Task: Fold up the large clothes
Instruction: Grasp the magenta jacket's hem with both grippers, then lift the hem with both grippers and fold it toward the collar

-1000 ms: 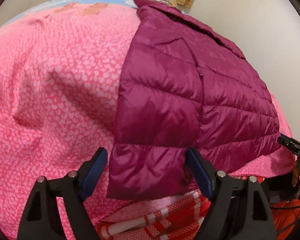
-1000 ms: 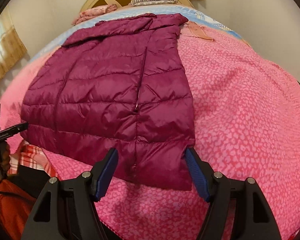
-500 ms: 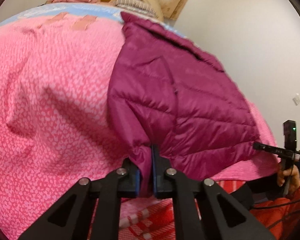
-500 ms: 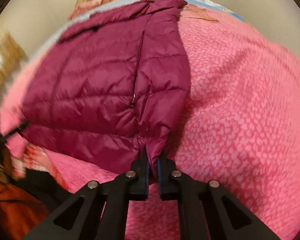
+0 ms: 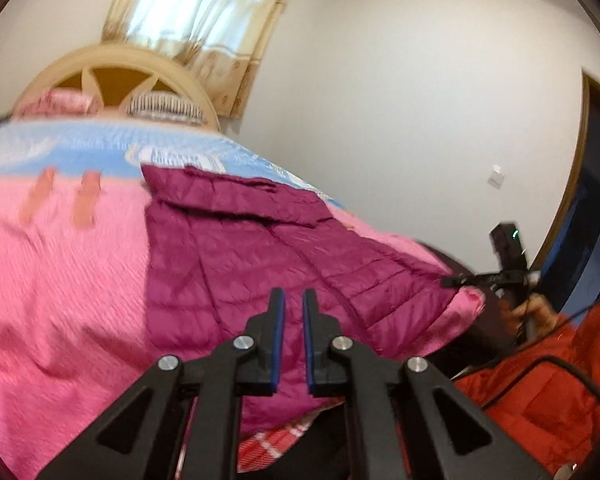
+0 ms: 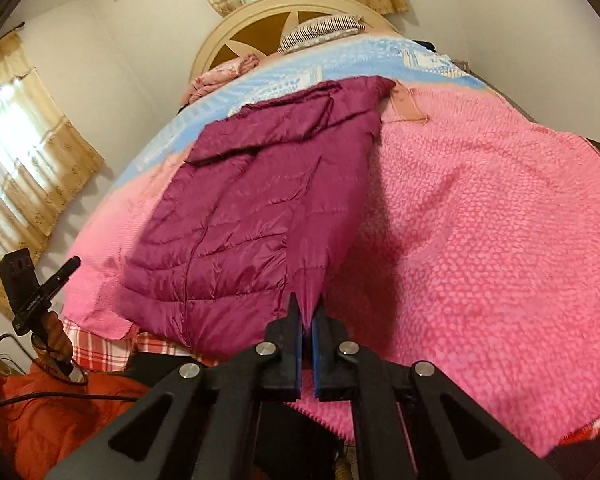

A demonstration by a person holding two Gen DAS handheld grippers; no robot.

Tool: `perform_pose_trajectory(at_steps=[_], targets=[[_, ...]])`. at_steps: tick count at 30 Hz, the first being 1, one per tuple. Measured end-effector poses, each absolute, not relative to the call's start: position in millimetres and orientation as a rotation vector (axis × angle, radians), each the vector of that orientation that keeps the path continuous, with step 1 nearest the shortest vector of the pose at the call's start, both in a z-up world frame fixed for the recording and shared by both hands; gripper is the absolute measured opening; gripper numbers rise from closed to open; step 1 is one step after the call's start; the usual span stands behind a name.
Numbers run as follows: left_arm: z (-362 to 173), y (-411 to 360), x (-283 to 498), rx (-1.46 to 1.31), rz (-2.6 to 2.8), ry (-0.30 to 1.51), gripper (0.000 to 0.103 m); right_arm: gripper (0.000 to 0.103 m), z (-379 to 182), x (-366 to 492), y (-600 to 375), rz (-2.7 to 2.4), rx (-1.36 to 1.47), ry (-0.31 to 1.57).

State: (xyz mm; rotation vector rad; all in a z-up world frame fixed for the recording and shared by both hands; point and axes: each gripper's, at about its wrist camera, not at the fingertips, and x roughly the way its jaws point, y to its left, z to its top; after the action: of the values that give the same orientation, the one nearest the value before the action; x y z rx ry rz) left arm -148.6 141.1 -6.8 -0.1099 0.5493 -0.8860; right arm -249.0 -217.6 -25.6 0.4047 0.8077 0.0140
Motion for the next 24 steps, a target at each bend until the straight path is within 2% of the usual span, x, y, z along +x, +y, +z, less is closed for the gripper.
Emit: perform_pose_trajectory(at_steps=[2, 3, 4, 5, 6, 7, 14, 15, 17, 18, 19, 20, 21, 24], targets=[[-10, 141, -139, -0.062, -0.799, 0.568, 0.013, 0.002, -25, -252, -213, -0.006, 0.381, 0.802], [-15, 142, -132, -0.067, -0.78, 0.59, 0.021, 0.002, -27, -250, -213, -0.013, 0.38, 0.801], [-25, 145, -121, -0.079, -0.733, 0.635, 0.045, 0.002, -30, -252, -215, -0.017, 0.388, 0.801], [-36, 148, -111, -0.083, -0.681, 0.672, 0.062, 0.002, -33, -253, -217, -0.019, 0.399, 0.803], [-48, 153, -103, -0.091, -0.64, 0.703, 0.094, 0.002, -35, -253, -219, -0.021, 0.408, 0.803], [-60, 158, -99, -0.113, -0.618, 0.725, 0.103, 0.002, -35, -252, -221, -0.022, 0.414, 0.802], [-134, 157, -71, -0.284, -0.63, 0.993, 0.103, 0.002, -40, -247, -224, -0.027, 0.434, 0.802], [-138, 153, -73, -0.288, -0.635, 1.005, 0.1, 0.002, -41, -246, -224, -0.027, 0.436, 0.805], [-148, 147, -70, -0.274, -0.649, 1.011, 0.087, 0.002, -46, -247, -224, -0.03, 0.439, 0.815], [-151, 145, -69, -0.276, -0.646, 1.024, 0.072, 0.002, -48, -247, -225, -0.033, 0.444, 0.821], [-157, 142, -67, -0.292, -0.654, 1.046, 0.05, 0.002, -51, -246, -226, -0.037, 0.454, 0.825], [-165, 139, -65, -0.327, -0.685, 1.078, 0.037, 0.002, -54, -246, -227, -0.039, 0.464, 0.828], [-167, 138, -64, -0.337, -0.698, 1.088, 0.015, 0.002, -56, -246, -228, -0.041, 0.472, 0.829], [-152, 135, -74, -0.283, -0.726, 1.019, 0.009, 0.002, -55, -247, -228, -0.034, 0.486, 0.819]])
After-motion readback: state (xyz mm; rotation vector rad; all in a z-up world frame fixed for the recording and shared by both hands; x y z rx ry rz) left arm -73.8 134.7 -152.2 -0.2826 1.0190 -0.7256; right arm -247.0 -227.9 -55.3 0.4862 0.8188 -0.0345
